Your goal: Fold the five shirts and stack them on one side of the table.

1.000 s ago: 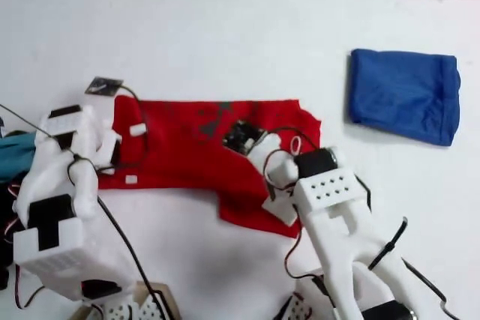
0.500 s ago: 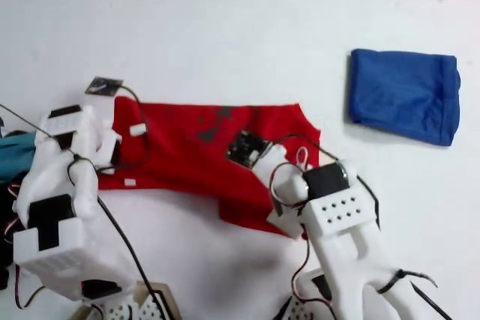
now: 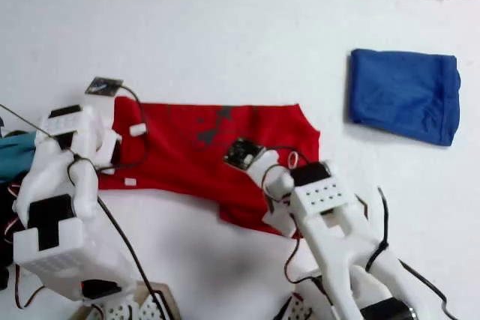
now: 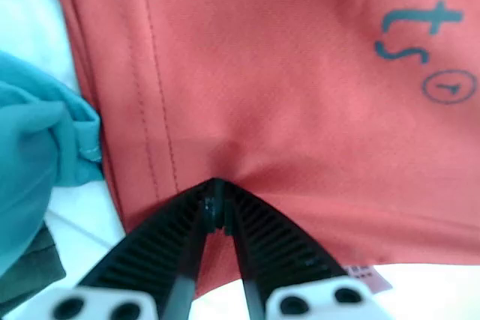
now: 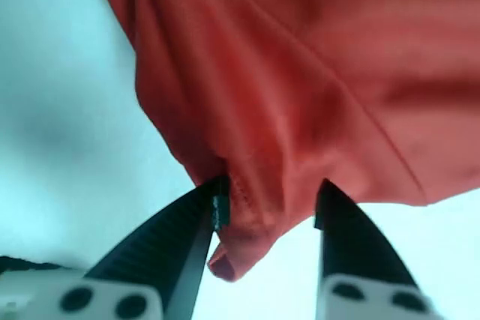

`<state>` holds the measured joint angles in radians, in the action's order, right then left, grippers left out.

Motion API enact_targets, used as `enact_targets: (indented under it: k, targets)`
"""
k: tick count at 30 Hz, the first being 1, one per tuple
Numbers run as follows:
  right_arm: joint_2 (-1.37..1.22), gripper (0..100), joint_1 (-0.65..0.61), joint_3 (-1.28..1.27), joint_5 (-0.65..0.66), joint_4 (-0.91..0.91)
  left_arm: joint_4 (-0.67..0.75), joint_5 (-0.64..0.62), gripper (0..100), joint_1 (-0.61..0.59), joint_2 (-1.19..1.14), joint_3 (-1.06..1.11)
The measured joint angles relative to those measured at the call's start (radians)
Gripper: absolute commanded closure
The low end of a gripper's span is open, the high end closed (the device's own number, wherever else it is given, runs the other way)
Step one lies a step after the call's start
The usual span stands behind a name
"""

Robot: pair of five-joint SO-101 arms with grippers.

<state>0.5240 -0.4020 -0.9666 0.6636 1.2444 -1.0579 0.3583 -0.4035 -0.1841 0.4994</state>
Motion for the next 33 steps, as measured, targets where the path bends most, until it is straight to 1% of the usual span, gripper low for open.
enact_targets:
  k: [4, 7, 9, 18, 26, 33]
  targets:
    - [-0.003, 79.1, -0.106, 0.046, 0.000, 0.087, 0.000, 0.000, 97, 0.000, 0.000, 0.000]
    - [-0.015, 79.1, -0.218, 0.049, 0.003, 0.095, 0.000, 0.000, 97, 0.000, 0.000, 0.000]
    - [-0.015, 79.1, -0.252, 0.046, 0.003, 0.074, 0.000, 0.000, 97, 0.000, 0.000, 0.000]
    - [-0.031, 79.0, -0.239, -0.063, 0.000, -0.091, 0.000, 0.000, 97, 0.000, 0.000, 0.000]
    - [-0.227, 79.0, -0.245, -0.055, 0.000, -0.180, 0.000, 0.000, 97, 0.000, 0.000, 0.000]
    - [-0.354, 79.9, -0.239, 0.011, -0.002, -0.178, 0.000, 0.000, 97, 0.000, 0.000, 0.000]
